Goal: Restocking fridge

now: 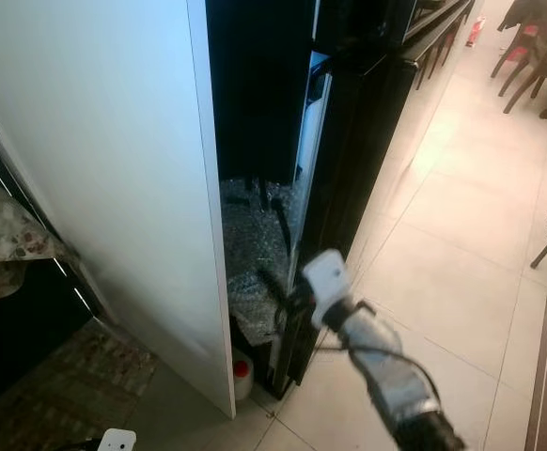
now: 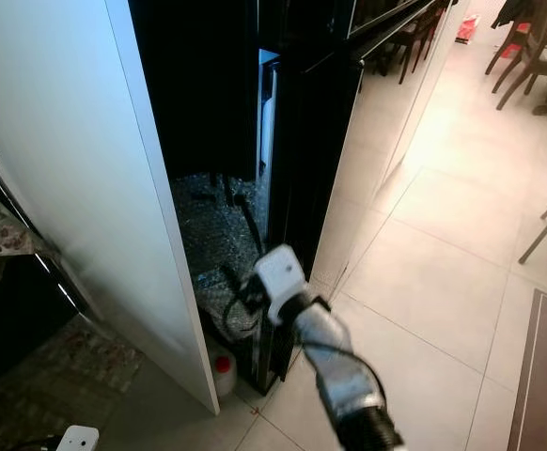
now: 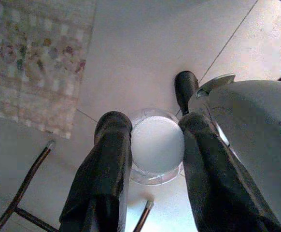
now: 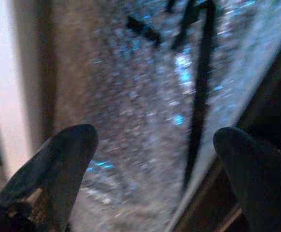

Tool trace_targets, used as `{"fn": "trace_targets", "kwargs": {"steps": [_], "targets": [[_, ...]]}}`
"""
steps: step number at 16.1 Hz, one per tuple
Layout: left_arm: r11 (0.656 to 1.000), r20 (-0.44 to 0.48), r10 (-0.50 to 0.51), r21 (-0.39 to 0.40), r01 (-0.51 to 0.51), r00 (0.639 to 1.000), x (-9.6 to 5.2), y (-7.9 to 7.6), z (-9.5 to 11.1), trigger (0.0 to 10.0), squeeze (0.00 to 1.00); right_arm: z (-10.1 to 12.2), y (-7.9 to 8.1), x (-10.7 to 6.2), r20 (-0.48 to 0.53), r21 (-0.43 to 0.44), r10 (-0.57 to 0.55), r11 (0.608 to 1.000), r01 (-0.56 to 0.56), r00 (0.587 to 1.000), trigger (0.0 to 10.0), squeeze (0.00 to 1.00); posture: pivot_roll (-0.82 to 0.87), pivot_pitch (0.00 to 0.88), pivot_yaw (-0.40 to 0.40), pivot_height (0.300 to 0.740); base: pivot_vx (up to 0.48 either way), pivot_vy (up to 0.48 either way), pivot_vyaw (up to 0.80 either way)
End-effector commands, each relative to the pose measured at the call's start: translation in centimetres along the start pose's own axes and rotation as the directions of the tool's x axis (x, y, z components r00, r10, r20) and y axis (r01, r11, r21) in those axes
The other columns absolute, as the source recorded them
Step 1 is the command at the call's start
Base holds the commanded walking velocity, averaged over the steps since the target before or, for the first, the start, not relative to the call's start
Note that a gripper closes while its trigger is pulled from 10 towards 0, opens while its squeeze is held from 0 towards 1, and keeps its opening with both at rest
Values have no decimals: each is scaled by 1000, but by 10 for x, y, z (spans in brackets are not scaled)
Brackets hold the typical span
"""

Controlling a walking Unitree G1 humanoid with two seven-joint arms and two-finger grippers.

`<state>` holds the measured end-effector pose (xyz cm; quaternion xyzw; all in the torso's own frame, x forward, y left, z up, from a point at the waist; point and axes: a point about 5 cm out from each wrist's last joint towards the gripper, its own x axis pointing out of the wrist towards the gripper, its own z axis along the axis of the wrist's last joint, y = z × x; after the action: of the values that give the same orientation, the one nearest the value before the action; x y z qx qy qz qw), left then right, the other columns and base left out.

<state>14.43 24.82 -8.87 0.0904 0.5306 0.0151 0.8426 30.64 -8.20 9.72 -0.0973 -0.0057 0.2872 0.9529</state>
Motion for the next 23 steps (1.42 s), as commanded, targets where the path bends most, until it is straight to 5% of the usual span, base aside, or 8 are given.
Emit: {"fn": "trace_targets", "kwargs": {"steps": [1, 5, 10, 14, 17, 19, 21, 23], "targets": [[1000, -20, -6, 9, 6, 1000, 0, -2, -6, 10000, 0, -2, -8, -1, -3, -6, -28, 1000, 28, 1000, 10000, 0, -27, 0, -45, 740, 0, 0, 0], [1000, -35, -17, 10, 18, 999, 0, -12, -14, 10000, 0, -7, -25, -7, -13, -19, -106, 994, 105, 994, 10000, 0, -28, 0, -44, 740, 0, 0, 0], [1000, -33, -11, 16, 11, 999, 0, -9, -11, 10000, 0, -23, -83, -57, -60, -30, -443, 897, 442, 895, 10000, 0, -34, 0, -42, 740, 0, 0, 0], [999, -30, -11, 29, 12, 999, 0, -6, -8, 10000, 0, -51, -118, -122, -146, -89, -686, 726, 682, 712, 10000, 0, -44, 0, -40, 740, 0, 0, 0], [999, -30, -14, 35, 15, 999, 0, -7, -8, 10000, 0, -75, -130, -166, -222, -141, -836, 537, 832, 502, 10000, 0, -55, 0, -37, 740, 0, 0, 0], [999, -30, -13, 36, 15, 999, 0, -7, -8, 10000, 0, -81, -131, -174, -249, -153, -856, 496, 855, 453, 10000, 0, -53, 0, -37, 740, 0, 0, 0], [999, -31, -15, 35, 16, 999, 0, -9, -9, 10000, 0, -96, -129, -190, -310, -165, -885, 411, 897, 349, 10000, 0, -50, 0, -37, 740, 0, 0, 0], [999, -34, -21, 35, 22, 999, 0, -15, -11, 10000, 0, -105, -121, -191, -347, -148, -878, 399, 905, 330, 10000, 0, -50, 0, -33, 740, 0, 0, 0]]}}
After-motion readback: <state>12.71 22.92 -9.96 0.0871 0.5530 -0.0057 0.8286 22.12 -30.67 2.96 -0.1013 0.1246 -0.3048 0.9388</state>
